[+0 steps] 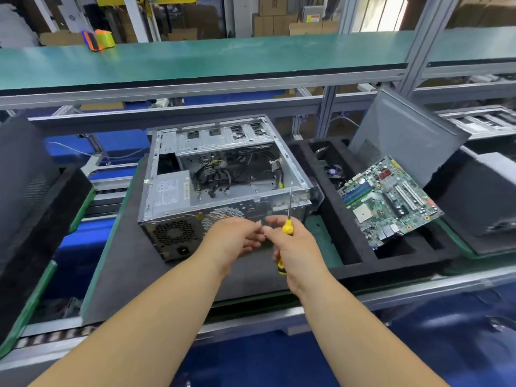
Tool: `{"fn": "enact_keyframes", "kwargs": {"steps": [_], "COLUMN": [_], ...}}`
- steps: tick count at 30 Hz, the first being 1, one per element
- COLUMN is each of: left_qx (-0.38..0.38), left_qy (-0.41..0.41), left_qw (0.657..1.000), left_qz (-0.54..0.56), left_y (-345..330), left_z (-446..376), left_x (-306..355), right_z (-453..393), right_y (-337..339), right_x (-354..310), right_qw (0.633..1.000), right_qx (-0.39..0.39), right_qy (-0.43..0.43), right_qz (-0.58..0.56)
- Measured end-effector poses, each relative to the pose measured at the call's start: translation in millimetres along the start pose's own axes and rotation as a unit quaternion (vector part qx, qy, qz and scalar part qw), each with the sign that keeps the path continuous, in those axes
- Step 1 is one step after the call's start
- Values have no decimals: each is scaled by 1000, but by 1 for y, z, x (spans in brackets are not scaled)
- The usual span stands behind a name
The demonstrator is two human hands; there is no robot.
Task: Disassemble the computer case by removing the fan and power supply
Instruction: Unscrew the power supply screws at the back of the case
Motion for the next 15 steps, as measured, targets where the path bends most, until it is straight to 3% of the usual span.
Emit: {"fn": "enact_keyframes", "kwargs": {"steps": [8, 15], "left_qx": [-79, -95], "left_qy": [54, 85], "left_qw": [994, 990], "left_qz": [48, 55], "left_y": [-52, -85], "left_z": [-14, -30], "left_x": [-14, -20], "right_z": [-10, -30], "right_y": [60, 94], "right_x": [-4, -3], "right_qw": [998, 993], "right_qx": [31, 66], "right_qy": [25, 20], "right_qz": [42, 91]}}
Point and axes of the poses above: each hand's wrist, its own z-axis away from the middle knuckle, its own y-axis out of the back of the hand, x = y × z, the point moved 2 cm from there along -z, towards the middle knuckle, and after that the axes turned 2 degrees about -z, right-handed, at the moved point
